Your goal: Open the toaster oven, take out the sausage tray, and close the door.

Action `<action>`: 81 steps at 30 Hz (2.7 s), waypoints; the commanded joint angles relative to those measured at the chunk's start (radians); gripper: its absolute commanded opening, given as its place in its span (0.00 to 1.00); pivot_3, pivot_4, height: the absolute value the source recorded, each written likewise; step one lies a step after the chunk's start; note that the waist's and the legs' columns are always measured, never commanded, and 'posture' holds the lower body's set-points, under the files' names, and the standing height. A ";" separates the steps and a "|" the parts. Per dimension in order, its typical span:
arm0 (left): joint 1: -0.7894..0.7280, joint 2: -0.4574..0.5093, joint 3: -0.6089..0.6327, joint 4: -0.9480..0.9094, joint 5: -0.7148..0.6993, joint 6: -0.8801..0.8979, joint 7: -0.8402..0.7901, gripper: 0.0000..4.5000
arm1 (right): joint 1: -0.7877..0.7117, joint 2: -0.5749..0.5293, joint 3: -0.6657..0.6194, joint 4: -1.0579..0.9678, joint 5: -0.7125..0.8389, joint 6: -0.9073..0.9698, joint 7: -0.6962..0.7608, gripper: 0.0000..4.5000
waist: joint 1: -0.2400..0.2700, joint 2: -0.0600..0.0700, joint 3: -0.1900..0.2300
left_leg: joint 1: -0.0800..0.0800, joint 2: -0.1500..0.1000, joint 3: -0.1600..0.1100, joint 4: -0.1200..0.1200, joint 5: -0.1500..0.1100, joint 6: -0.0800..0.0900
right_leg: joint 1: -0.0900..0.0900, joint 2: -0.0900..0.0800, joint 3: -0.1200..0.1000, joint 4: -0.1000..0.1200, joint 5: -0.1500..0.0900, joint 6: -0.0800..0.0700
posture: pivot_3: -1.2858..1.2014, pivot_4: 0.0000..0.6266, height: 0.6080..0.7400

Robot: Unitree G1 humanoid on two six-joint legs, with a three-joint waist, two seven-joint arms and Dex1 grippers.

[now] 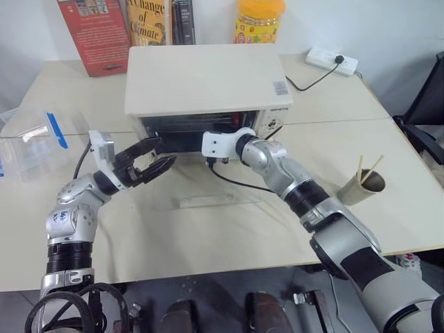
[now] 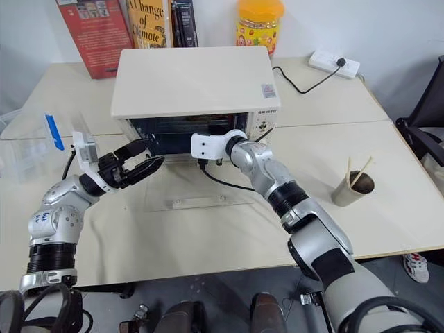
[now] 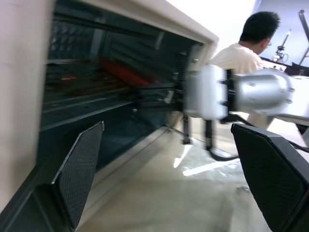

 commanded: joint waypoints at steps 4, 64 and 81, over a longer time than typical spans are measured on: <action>-0.068 0.003 -0.004 0.057 0.025 -0.040 -0.007 1.00 | -0.001 0.005 -0.022 -0.118 0.010 0.004 0.045 0.00 | -0.003 0.000 0.000 | 0.000 0.000 0.000 0.000 0.000 0.000 | 0.000 0.000 0.000 0.000 0.000 0.000 | 0.52 0.24 1.00; -0.051 0.187 0.055 0.051 -0.006 0.151 -0.099 1.00 | 0.423 -0.152 -0.031 -0.857 -0.139 -0.044 0.224 0.00 | 0.006 0.000 0.000 | 0.000 0.000 0.001 0.000 0.000 0.000 | -0.001 0.000 0.000 0.000 0.000 0.000 | 0.52 0.24 1.00; 0.074 0.197 0.120 -0.077 -0.062 0.264 -0.035 1.00 | 0.508 -0.185 -0.062 -0.972 -0.097 -0.055 0.292 0.00 | 0.014 0.000 0.000 | 0.000 0.000 0.001 0.001 0.000 0.000 | -0.001 0.000 0.000 0.000 0.000 0.000 | 0.52 0.24 1.00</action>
